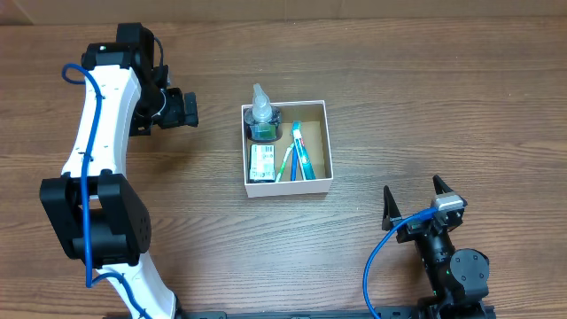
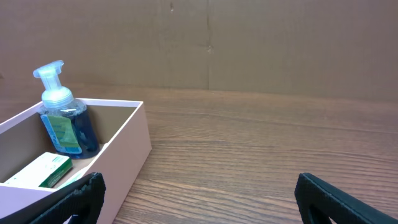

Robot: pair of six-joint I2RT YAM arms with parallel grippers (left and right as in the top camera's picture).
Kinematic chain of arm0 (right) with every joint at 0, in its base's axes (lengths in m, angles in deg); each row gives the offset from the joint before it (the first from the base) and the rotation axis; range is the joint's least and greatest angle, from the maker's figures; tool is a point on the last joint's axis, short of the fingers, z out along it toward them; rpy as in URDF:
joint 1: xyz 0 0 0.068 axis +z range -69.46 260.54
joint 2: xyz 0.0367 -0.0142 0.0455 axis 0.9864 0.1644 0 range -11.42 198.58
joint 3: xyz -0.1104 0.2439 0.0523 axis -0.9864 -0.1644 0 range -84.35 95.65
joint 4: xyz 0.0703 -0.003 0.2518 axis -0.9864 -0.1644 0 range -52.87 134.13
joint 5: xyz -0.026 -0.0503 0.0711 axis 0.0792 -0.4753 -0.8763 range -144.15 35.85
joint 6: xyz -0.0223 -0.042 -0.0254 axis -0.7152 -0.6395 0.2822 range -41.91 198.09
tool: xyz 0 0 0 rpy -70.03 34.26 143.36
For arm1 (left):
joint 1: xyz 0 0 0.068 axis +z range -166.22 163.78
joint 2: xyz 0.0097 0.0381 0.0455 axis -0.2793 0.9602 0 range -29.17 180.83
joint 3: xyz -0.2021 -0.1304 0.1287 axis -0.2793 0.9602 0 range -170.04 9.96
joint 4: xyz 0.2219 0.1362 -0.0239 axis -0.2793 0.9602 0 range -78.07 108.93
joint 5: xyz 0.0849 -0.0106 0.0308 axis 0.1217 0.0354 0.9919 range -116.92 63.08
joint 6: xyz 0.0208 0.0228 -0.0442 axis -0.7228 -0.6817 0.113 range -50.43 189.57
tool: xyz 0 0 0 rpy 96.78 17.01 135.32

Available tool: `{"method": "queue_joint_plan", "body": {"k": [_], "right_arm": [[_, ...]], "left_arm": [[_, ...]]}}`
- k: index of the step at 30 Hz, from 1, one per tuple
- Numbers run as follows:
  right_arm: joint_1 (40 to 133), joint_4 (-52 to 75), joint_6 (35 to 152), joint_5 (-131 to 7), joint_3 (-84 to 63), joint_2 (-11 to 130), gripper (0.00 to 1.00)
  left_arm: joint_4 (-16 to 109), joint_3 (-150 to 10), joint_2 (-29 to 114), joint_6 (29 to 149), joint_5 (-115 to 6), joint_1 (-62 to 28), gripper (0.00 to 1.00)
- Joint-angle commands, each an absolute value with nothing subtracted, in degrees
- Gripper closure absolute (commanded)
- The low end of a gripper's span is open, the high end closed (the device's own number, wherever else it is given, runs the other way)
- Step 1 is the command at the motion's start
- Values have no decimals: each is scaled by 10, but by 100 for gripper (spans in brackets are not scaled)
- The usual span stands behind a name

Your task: Pack container

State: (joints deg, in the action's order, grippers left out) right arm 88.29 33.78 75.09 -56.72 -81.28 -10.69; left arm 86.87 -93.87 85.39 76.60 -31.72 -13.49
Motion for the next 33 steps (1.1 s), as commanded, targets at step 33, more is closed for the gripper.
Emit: {"method": "queue_joint_plan", "body": {"k": [33], "right_arm": [[879, 339, 749, -568, -814, -113, 0]], "left_arm": [[867, -937, 353, 753, -327, -198, 0]]}}
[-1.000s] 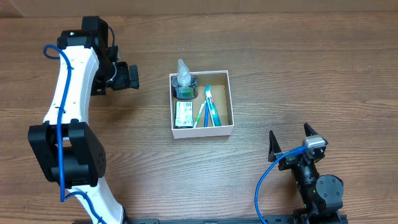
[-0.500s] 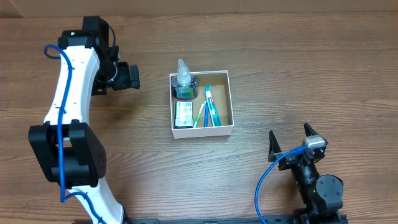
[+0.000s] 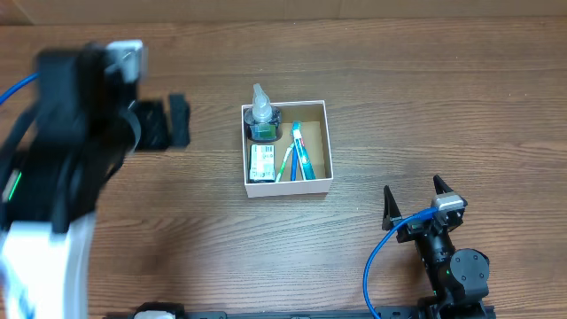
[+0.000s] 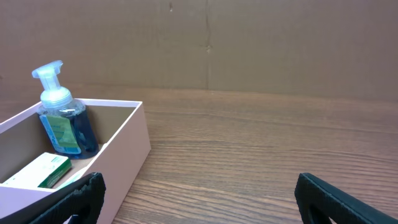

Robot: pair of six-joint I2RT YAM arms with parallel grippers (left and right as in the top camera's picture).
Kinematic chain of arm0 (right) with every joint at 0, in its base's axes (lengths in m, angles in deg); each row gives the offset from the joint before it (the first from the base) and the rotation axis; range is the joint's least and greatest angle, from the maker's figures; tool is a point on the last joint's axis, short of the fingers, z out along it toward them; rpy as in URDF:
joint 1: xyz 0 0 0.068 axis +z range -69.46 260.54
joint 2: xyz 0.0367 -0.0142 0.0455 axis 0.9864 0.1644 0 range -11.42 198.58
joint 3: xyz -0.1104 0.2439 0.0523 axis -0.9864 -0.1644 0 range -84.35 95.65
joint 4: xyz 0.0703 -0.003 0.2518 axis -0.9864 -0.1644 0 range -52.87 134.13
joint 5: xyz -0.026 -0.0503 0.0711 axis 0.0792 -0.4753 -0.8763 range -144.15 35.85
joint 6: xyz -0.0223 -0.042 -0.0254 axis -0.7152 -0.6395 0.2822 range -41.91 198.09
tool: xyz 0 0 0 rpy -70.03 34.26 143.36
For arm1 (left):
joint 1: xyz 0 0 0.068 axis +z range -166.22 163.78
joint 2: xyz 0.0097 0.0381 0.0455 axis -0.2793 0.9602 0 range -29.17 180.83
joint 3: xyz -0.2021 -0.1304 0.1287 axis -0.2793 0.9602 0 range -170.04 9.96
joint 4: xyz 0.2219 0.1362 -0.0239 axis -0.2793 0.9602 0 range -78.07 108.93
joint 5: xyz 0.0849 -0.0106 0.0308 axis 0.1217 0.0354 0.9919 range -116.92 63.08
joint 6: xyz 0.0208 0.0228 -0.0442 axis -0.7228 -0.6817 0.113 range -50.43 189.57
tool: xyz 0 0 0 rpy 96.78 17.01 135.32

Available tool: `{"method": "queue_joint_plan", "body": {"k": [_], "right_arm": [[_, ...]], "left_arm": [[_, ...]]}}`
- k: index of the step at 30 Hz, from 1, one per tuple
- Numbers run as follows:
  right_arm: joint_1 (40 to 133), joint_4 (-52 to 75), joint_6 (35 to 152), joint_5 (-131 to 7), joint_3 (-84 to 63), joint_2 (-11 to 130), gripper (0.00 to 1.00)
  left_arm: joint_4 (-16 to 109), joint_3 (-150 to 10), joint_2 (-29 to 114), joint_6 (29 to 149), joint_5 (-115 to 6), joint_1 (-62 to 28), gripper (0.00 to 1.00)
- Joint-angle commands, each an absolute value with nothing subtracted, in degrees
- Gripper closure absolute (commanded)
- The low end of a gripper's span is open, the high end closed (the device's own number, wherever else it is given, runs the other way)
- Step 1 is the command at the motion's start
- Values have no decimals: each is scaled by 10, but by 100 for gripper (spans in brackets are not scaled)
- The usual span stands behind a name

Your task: Pack container

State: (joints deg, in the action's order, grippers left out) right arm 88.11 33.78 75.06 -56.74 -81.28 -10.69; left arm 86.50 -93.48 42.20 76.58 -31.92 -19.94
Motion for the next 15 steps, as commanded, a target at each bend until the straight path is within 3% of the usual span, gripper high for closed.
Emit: {"method": "queue_joint_plan", "body": {"k": [1, 15], "right_arm": [[879, 339, 749, -568, -814, -113, 0], [879, 339, 749, -568, -814, -113, 0]], "left_arm": [[866, -937, 322, 753, -327, -198, 0], [896, -937, 74, 753, -327, -195, 0]]}}
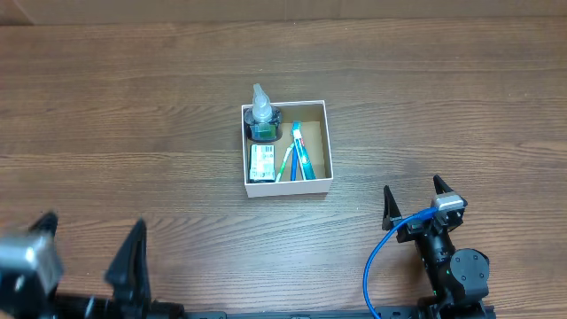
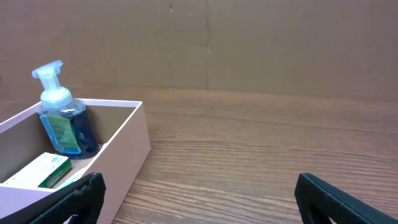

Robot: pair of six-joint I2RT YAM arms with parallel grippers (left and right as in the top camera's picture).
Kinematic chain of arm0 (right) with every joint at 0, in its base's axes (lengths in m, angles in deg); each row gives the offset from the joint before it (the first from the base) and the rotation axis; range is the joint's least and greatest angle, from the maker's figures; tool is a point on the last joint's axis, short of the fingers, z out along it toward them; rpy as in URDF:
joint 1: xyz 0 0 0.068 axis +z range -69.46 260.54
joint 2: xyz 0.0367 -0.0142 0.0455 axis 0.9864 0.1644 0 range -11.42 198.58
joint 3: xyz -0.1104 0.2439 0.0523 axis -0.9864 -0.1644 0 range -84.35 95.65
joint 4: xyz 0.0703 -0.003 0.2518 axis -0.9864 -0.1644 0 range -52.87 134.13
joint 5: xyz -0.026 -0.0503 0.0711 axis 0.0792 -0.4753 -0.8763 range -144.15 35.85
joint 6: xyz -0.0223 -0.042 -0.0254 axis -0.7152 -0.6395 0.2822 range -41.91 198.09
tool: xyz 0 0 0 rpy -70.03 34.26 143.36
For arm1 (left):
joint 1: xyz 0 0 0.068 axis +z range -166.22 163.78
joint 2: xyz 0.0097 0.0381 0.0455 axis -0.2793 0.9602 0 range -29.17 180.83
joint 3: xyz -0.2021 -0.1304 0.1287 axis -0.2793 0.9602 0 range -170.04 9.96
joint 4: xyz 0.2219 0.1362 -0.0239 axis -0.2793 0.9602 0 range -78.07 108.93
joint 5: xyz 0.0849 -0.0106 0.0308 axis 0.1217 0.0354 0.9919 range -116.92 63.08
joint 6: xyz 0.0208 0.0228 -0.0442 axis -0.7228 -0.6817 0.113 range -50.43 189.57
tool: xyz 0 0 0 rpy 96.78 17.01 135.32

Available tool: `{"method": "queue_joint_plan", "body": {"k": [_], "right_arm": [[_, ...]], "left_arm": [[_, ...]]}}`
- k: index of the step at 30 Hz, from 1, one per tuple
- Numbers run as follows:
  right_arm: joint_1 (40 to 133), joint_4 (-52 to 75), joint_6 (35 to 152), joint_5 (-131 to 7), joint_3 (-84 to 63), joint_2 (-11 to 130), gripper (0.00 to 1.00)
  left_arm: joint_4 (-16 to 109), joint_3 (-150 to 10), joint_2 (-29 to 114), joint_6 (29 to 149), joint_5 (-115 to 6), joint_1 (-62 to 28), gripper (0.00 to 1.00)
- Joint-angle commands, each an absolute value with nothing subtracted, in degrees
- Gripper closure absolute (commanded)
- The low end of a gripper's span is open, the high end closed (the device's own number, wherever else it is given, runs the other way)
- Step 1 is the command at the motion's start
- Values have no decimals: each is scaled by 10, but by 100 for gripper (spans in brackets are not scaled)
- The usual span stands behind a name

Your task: Pack container

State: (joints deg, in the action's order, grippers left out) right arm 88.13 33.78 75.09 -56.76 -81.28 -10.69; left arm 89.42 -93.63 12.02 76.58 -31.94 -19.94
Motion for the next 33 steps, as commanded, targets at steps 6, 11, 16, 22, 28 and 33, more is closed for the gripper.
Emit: {"method": "queue_joint_plan", "body": {"k": [6, 11, 16, 22, 28, 33], "right_arm": [[879, 339, 749, -568, -814, -113, 0], [879, 339, 749, -568, -814, -113, 0], [879, 339, 748, -568, -814, -113, 0], [879, 339, 749, -568, -814, -113, 0], [879, 339, 749, -568, -814, -113, 0], [879, 339, 749, -568, -814, -113, 0]], "left_arm": [[938, -926, -11, 753, -308, -195, 0], [959, -874, -87, 757, -310, -195, 0], [959, -798, -159, 775, -311, -194, 0], [959, -705, -226, 775, -310, -185, 0], [915, -607, -290, 773, -299, -161, 0], [868, -573, -289, 772, -299, -159, 0]]}}
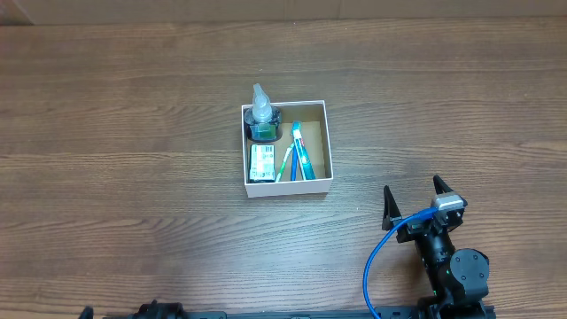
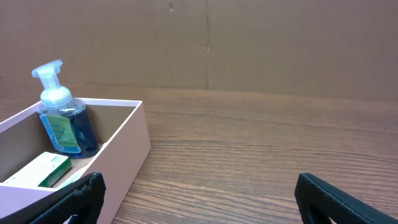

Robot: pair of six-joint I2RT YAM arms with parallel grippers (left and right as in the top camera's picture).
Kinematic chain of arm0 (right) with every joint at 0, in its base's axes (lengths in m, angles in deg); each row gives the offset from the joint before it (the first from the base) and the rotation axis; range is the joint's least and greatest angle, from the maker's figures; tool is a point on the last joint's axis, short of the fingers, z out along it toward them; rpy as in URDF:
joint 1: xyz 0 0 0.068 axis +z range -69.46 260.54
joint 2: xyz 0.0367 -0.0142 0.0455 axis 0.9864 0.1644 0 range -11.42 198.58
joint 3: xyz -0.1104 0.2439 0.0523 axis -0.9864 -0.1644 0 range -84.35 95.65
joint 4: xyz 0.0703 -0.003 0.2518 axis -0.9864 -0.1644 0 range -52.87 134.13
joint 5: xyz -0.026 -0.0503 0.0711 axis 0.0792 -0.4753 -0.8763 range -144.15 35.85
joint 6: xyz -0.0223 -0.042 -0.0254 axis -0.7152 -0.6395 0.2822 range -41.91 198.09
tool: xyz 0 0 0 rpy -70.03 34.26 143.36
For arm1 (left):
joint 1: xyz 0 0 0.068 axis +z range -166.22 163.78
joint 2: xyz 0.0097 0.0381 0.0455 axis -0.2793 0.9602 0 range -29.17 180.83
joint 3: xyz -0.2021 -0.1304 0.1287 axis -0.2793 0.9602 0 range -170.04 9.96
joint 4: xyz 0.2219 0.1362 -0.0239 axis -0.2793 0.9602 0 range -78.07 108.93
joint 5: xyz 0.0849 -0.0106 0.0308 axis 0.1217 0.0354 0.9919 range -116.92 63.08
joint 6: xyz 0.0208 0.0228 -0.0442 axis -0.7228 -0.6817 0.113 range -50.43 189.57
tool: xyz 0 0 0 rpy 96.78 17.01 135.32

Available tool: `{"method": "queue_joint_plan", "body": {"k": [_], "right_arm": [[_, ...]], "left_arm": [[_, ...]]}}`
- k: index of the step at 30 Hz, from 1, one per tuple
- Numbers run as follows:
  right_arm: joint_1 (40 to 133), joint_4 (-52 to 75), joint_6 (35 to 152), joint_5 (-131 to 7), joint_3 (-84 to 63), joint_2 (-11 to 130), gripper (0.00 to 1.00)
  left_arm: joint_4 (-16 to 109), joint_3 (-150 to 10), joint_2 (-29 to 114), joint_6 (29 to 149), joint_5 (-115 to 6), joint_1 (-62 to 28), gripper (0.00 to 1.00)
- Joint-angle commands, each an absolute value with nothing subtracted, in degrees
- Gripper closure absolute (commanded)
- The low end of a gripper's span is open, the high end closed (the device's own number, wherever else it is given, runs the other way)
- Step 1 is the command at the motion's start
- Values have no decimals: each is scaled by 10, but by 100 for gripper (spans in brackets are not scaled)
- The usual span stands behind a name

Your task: Pack container

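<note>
A white open box [image 1: 327, 146] sits mid-table. Inside it stand a blue soap pump bottle [image 1: 262, 120], a small green-and-white packet [image 1: 260, 163] and two toothbrushes [image 1: 298, 152]. In the right wrist view the box wall [image 2: 127, 158] is at the left, with the pump bottle [image 2: 61, 121] and the packet [image 2: 40, 170] showing inside. My right gripper [image 1: 414, 202] rests near the front right of the table, open, with nothing between its fingers [image 2: 323, 196]. The left gripper is out of view.
A brown cardboard wall [image 2: 249, 43] stands behind the wooden table [image 1: 461, 97]. A blue cable [image 1: 376, 257] loops beside the right arm's base.
The left arm, low at the front left edge of the overhead view, has gone out of view. The box, its contents and my right gripper are unchanged.
The left arm stood left of the box with its gripper pointing toward it. It then appeared blurred at the left, then low at the front left edge, and now it is out of view. The box's contents and the right gripper stayed put throughout.
</note>
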State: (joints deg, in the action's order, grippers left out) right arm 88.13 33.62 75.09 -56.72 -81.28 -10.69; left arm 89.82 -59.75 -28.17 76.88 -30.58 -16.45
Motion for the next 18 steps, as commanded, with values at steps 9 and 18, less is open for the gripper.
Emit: {"method": "queue_joint_plan", "body": {"k": [9, 18], "right_arm": [[879, 339, 749, -568, -814, -113, 0], [879, 339, 749, -568, -814, -113, 0]], "left_arm": [[539, -376, -289, 674, -315, -159, 0], [202, -109, -289, 638, -407, -159, 0]]}}
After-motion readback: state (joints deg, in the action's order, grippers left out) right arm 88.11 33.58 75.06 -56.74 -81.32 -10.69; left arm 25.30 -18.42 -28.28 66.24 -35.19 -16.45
